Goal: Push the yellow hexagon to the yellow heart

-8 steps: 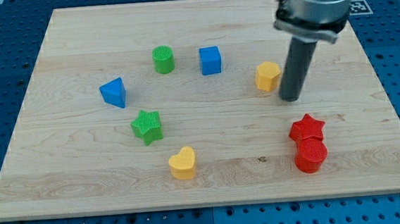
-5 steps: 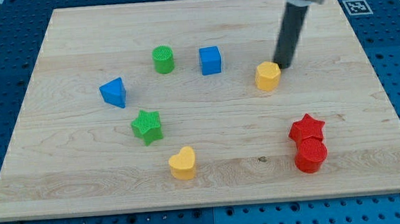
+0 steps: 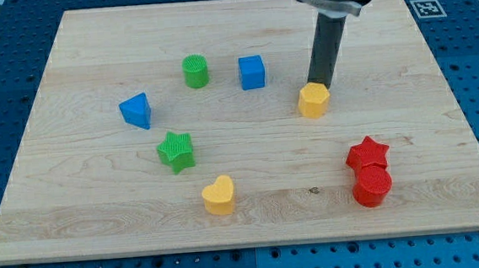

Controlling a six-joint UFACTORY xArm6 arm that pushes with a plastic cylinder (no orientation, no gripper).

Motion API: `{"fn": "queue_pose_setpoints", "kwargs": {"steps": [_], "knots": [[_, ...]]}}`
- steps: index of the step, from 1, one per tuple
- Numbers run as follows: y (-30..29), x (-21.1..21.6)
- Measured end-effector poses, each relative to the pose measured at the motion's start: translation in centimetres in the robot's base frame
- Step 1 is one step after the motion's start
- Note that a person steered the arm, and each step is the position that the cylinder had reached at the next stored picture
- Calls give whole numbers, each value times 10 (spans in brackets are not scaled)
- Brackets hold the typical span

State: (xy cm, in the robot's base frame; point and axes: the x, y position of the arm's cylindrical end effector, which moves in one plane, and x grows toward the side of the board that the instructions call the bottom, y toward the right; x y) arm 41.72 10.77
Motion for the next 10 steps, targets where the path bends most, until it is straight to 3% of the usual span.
{"fn": "queue_pose_setpoints", "kwargs": {"steps": [2, 7, 10], "knots": [[-27, 41], [6, 57], [-36, 86]]}}
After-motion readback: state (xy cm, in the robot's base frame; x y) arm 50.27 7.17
